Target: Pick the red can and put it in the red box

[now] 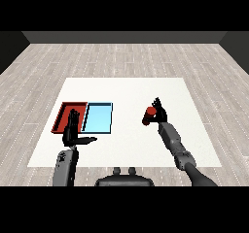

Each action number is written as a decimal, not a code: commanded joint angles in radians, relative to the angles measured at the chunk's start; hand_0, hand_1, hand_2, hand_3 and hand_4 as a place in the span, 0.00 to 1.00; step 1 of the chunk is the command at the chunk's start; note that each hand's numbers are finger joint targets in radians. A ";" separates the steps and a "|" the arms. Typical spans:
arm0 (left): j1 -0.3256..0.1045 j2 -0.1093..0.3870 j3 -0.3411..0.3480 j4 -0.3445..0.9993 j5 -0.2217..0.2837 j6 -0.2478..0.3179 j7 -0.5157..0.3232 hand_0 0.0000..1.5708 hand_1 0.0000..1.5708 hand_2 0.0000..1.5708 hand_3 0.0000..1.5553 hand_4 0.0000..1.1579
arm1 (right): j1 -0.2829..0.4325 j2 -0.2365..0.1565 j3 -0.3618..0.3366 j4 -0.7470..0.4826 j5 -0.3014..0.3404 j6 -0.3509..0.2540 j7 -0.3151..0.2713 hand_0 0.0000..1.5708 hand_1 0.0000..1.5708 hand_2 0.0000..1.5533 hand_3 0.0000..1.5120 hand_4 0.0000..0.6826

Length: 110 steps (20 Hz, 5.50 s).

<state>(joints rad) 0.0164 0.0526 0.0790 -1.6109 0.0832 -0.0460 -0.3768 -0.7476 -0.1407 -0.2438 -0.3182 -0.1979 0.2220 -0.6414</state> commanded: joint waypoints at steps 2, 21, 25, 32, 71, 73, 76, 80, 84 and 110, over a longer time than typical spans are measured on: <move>0.022 0.000 0.010 0.012 -0.001 0.000 -0.023 0.00 0.00 0.00 0.00 0.00 | -0.017 0.007 0.002 0.006 0.003 -0.022 0.025 0.00 0.00 0.00 0.00 0.00; 0.008 -0.006 -0.005 -0.023 -0.022 0.021 0.004 0.00 0.00 0.00 0.00 0.00 | -0.051 0.017 0.029 0.073 0.077 -0.163 -0.034 0.95 0.95 0.94 0.95 0.97; -0.015 0.001 0.010 0.004 -0.006 0.011 0.005 0.00 0.00 0.00 0.00 0.00 | -0.073 0.016 0.040 -0.002 0.078 -0.194 0.030 0.93 0.93 0.93 0.94 0.94; 0.060 -0.025 -0.068 -0.024 -0.047 -0.009 -0.020 0.00 0.00 0.00 0.00 0.00 | -0.011 0.022 0.062 -0.126 0.082 -0.191 0.017 0.92 0.92 0.93 0.93 0.96; -0.295 -0.053 -0.520 0.223 0.028 0.327 0.167 0.00 0.00 0.00 0.00 0.00 | 0.315 0.141 0.700 -1.027 -0.061 -0.640 0.339 0.90 0.90 0.92 0.93 0.90; -0.308 -0.019 -0.478 0.151 0.037 0.280 0.237 0.00 0.00 0.00 0.00 0.00 | 0.301 0.141 0.627 -0.927 -0.078 -0.549 0.261 0.90 0.90 0.92 0.92 0.91; -0.408 -0.052 -0.493 0.292 0.036 0.324 0.222 0.00 0.00 0.00 0.00 0.00 | 0.298 0.141 0.664 -1.025 -0.061 -0.601 0.324 0.91 0.91 0.92 0.93 0.90; -0.393 -0.052 -0.567 0.267 0.053 0.382 0.226 0.00 0.00 0.00 0.00 0.00 | 0.284 0.141 0.778 -1.065 -0.057 -0.718 0.341 0.92 0.92 0.92 0.92 0.90; -0.354 -0.049 -0.516 0.347 0.031 0.286 0.116 0.00 0.00 0.00 0.00 0.00 | 0.320 0.137 0.727 -1.116 -0.061 -0.637 0.370 0.92 0.92 0.92 0.92 0.88; -0.504 -0.050 -0.676 0.340 0.059 0.673 0.277 1.00 1.00 0.95 0.86 0.74 | 0.283 0.139 0.787 -1.003 -0.146 -0.646 0.219 0.97 0.97 0.93 0.92 0.79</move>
<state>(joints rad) -0.4379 0.0443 -0.5666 -1.3060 0.1355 0.5895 -0.1285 -0.4962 -0.0241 0.5476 -1.3178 -0.3636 -0.4692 -0.4009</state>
